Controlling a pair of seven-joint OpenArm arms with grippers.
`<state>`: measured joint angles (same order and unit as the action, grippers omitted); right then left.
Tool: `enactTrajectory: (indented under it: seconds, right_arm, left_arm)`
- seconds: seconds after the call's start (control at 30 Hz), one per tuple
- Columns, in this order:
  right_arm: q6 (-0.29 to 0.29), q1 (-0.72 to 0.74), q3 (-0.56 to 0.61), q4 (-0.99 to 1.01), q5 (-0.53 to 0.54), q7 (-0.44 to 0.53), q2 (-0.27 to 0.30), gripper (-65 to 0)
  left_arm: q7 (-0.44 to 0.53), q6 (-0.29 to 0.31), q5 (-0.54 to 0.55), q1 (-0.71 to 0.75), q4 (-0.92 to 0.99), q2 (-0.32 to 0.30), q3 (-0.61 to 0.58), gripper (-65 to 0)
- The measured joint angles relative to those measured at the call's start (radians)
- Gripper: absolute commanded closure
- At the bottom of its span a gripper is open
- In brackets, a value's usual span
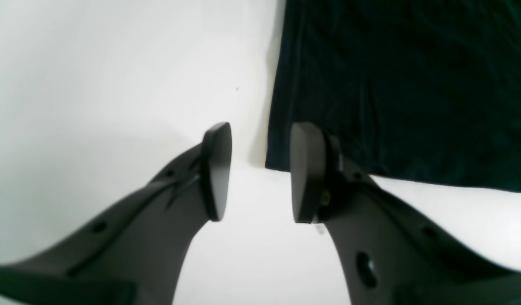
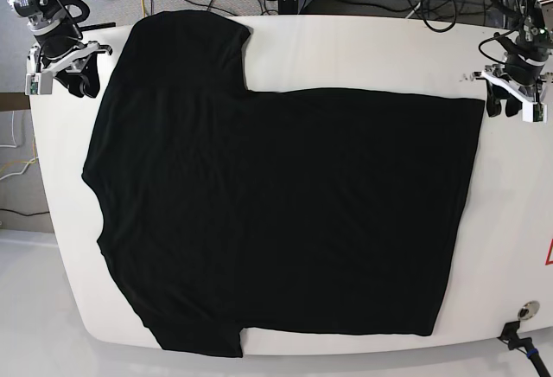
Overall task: Fold the T-shirt properly
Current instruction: 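Grasp the shirt's shoulder edges with both grippers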
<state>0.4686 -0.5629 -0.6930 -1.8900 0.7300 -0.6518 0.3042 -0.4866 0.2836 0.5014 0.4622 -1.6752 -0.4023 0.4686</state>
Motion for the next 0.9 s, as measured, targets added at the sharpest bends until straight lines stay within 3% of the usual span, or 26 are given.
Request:
enactTrajectory:
  seconds: [0.5, 0.9]
  right_arm:
    - [0.004, 0.003, 0.001, -0.005, 0.0, -0.02, -0.001, -16.9]
    - [0.008, 0.011, 0.001, -0.005, -0.001, -0.026, -0.002, -17.1]
  left_arm:
    - [-0.034, -0.01, 0.008, -0.074, 0.032, 0.026, -0.091, -22.1]
    - [0.026, -0.021, 0.024, -0.077, 0.099, 0.036, -0.088, -25.6]
